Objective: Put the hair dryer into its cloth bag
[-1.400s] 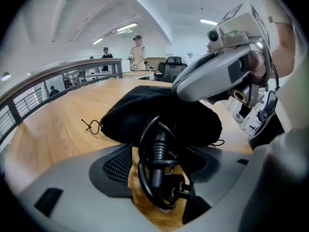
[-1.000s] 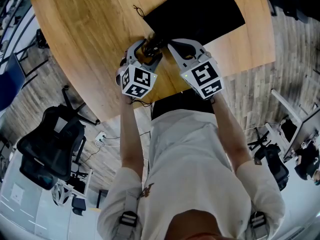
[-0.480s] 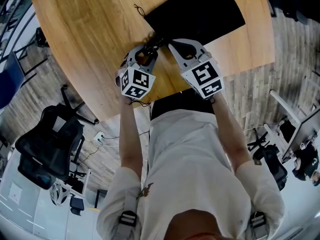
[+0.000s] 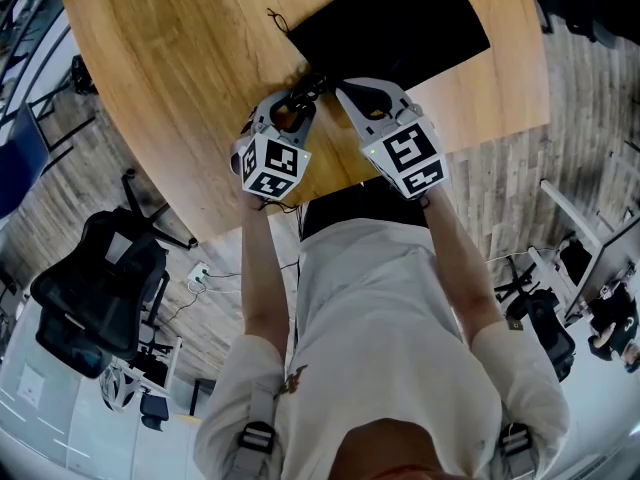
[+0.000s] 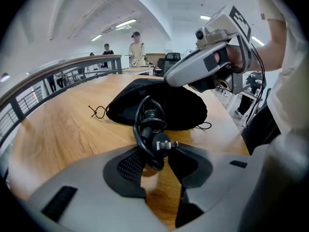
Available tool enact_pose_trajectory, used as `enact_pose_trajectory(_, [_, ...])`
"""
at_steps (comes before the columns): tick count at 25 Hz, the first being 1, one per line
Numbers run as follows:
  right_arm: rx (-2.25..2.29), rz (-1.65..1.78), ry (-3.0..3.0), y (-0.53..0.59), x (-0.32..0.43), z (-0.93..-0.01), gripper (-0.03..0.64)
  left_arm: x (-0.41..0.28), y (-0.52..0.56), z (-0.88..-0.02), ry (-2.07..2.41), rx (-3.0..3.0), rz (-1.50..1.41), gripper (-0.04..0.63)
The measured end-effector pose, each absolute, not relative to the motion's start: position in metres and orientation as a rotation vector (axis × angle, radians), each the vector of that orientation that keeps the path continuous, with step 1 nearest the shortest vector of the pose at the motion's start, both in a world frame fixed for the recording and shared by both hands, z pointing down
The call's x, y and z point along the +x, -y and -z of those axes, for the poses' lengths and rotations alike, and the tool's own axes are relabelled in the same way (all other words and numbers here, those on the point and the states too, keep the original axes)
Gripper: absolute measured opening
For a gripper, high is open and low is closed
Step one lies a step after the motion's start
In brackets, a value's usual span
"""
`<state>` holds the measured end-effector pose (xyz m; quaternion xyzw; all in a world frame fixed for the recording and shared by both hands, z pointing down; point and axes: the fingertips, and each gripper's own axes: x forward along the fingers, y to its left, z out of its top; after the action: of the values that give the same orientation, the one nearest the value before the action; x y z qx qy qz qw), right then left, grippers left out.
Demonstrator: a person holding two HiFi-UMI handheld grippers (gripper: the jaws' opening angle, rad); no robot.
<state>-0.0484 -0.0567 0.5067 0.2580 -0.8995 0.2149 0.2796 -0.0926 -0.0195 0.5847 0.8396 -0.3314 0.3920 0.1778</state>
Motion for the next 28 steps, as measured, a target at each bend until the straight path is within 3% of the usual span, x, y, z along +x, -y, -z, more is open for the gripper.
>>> enact_pose_trajectory(28, [0.671,-0.6,2.448,0.053,-0.048,-0.498,0.023,-0.037,0.058,-0.58,0.918,2.448,-1.045,0.158])
